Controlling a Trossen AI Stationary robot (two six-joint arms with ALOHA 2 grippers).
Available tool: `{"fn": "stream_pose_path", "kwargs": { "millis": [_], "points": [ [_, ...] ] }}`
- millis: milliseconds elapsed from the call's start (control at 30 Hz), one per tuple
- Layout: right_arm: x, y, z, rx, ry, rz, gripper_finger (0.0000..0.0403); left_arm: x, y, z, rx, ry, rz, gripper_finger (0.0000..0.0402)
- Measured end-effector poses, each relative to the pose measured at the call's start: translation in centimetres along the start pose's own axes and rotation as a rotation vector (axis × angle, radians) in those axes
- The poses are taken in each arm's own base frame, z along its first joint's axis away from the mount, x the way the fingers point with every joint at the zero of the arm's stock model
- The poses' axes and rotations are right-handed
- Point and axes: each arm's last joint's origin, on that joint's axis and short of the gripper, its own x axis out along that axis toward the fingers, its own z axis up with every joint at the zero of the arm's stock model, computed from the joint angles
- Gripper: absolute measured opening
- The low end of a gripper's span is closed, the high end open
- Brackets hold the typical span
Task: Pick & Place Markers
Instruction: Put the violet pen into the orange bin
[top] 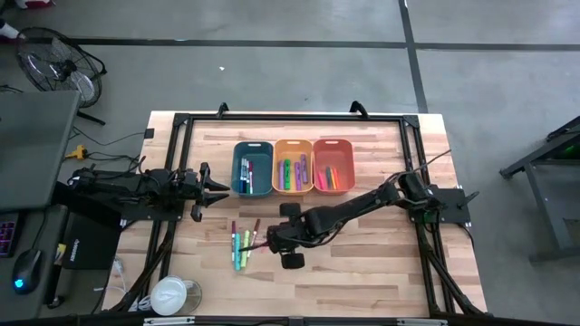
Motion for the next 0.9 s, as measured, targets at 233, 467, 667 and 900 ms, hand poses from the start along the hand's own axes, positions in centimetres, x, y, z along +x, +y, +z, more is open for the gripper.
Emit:
{"fn": "stream_pose_path", "kwargs": {
  "millis": [233, 467, 667, 900],
  "points": [
    [-2.1, -0.9, -0.2, 0.144, 0.019, -0.073, 0.0024, 0.0, 0.0, 0.0, 0.000, 0.000, 0.001, 0.0094],
    [-5.0, -3.6, -0.4, 0.204, 0.050, -0.164, 0.0024, 0.0, 0.0, 0.0, 0.000, 0.000, 0.000, 0.0094],
    [-7.0, -6.4, -2.6, 0.223, 0.038, -0.211, 0.0024, 0.0, 0.0, 0.0, 0.000, 0.000, 0.000, 0.0094],
    [-9.0, -9.6, -7.4, 0.361, -0.012, -0.250, 0.0024, 0.0, 0.0, 0.0, 0.000, 0.000, 0.000, 0.0094]
  ]
}}
